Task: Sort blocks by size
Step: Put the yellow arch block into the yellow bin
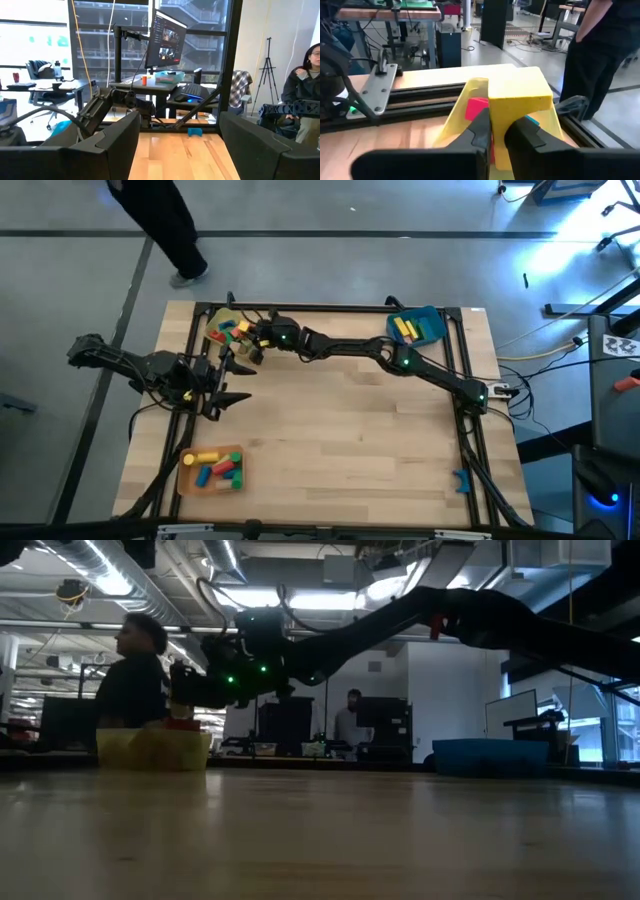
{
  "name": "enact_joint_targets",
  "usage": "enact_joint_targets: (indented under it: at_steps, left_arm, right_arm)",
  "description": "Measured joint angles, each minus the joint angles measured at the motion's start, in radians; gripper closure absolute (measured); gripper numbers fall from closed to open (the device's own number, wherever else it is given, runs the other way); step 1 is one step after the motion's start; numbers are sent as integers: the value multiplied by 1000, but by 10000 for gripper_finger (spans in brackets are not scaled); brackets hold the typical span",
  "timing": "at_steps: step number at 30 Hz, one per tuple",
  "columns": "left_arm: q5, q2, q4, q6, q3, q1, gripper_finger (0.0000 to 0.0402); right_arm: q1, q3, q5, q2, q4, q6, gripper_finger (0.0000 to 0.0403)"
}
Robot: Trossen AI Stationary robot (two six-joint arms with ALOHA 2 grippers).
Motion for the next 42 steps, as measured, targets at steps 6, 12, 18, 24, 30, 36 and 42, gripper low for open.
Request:
enact_joint_targets:
  at_steps: [6, 12, 18, 24, 30, 36, 42]
  left_arm:
    - [0, 0, -3, 0, 0, 0, 141]
    - [0, 0, -22, 2, 0, 0, 141]
    - [0, 0, -23, 17, 0, 0, 141]
    - [0, 0, -23, 29, 0, 0, 141]
    - [0, 0, -31, 29, 0, 0, 141]
    - [0, 0, -40, 28, 0, 0, 141]
    - [0, 0, -37, 15, 0, 0, 141]
  right_arm:
    - [0, 2, 0, -2, -24, 7, 359]
    - [6, 4, 0, -8, -69, 22, 359]
    - [6, 20, 0, -7, -36, 22, 359]
    - [11, 27, -1, -23, -93, 22, 359]
    - [28, 28, 23, -50, -201, 12, 359]
    - [23, 27, 90, -25, -176, 10, 359]
    - [18, 27, 87, 45, 29, -5, 359]
